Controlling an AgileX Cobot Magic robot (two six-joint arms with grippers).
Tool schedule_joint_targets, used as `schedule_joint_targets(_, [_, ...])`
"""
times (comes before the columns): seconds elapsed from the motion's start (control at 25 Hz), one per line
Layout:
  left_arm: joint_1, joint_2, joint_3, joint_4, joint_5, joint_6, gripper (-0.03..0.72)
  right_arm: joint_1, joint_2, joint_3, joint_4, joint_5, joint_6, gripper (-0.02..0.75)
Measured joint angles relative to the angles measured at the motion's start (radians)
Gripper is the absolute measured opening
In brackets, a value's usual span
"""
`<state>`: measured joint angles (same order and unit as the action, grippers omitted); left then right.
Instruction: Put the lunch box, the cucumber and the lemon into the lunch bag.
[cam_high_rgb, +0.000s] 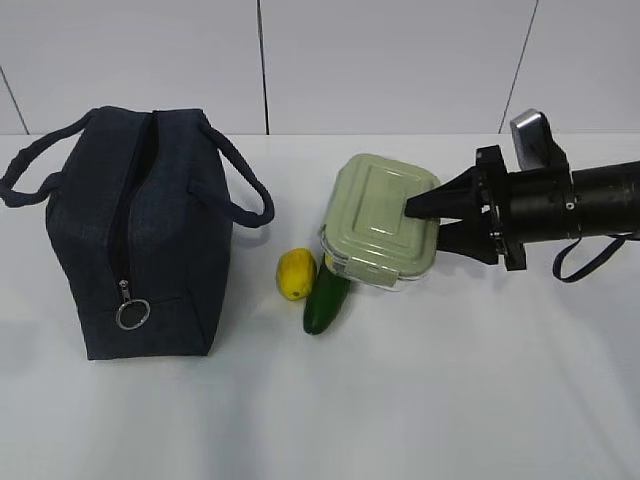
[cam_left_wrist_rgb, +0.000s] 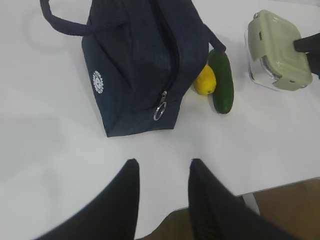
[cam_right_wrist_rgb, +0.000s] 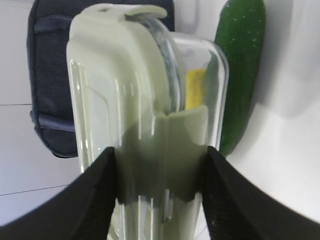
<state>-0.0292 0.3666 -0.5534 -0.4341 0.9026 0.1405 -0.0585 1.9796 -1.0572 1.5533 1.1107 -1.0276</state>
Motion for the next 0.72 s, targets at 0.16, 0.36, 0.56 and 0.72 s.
schedule_joint_targets(0.16, [0.0, 0.133, -0.048, -0.033, -0.006, 0.0, 0.239, 0.013, -0.019, -0.006, 0.005, 0.004, 0.031, 0.381])
schedule_joint_targets(0.36, [0.0, 0.305, -0.131, -0.041, -0.006, 0.007, 0.239, 0.044, -0.033, -0.065, 0.005, 0.005, 0.085, 0.381])
schedule_joint_targets(0.56, [0.0, 0.481, -0.227, -0.041, -0.007, 0.009, 0.24, 0.092, -0.035, -0.151, 0.005, 0.008, 0.149, 0.381])
schedule_joint_targets(0.72, [0.0, 0.625, -0.304, -0.041, -0.009, 0.013, 0.255, 0.123, -0.035, -0.223, 0.005, 0.016, 0.196, 0.381])
